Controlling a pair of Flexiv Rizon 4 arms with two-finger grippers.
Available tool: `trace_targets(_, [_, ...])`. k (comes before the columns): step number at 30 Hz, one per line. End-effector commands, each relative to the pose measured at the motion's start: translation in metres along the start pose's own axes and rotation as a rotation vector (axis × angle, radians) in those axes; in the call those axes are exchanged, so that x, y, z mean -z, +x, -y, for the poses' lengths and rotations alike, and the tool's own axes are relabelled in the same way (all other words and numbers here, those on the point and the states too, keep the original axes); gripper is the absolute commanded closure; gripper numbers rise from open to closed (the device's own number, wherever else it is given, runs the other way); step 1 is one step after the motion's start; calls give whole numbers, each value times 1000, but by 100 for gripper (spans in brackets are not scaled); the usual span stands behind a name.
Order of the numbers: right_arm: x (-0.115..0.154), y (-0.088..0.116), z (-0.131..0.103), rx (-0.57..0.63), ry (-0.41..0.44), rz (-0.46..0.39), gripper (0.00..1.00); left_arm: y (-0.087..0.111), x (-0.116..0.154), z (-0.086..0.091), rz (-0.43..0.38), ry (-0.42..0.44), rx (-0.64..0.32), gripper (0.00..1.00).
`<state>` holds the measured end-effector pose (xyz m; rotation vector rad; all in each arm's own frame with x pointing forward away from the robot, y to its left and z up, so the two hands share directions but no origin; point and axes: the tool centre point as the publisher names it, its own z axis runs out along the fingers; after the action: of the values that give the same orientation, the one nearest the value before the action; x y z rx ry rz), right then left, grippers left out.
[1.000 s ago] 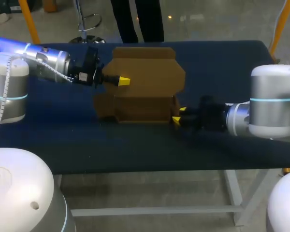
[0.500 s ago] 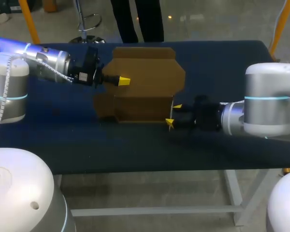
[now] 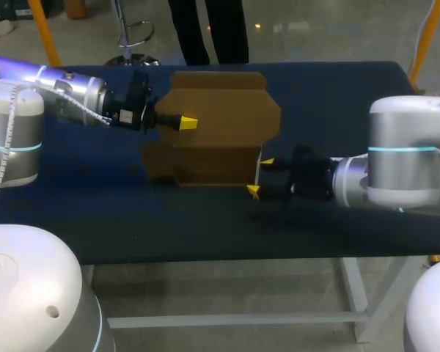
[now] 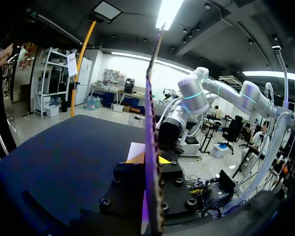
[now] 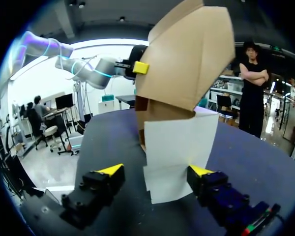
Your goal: Assemble the packaging by folding the flat box into shape, placing the metal phone stand inside, and closing the box properly
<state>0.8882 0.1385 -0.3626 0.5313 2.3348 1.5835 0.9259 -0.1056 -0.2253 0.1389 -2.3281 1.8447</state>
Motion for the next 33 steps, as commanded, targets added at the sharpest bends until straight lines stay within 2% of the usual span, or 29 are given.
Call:
trace_targets(1, [8,4,4,3,-10,5,10,-1,-1,-2,-4,-2,0,100])
trace_targets(14, [40,6,14,8,-14,-6,14,-1,-1,-2,-4,-2,0,100])
trace_targets(23, [56,-15,18,31,-2,-161,18,-1,-1,-2,-4,-2,0,100])
trace_targets(33, [48,-37,15,82,44,-245,28,-1,-1,-2,-4,-2,0,100])
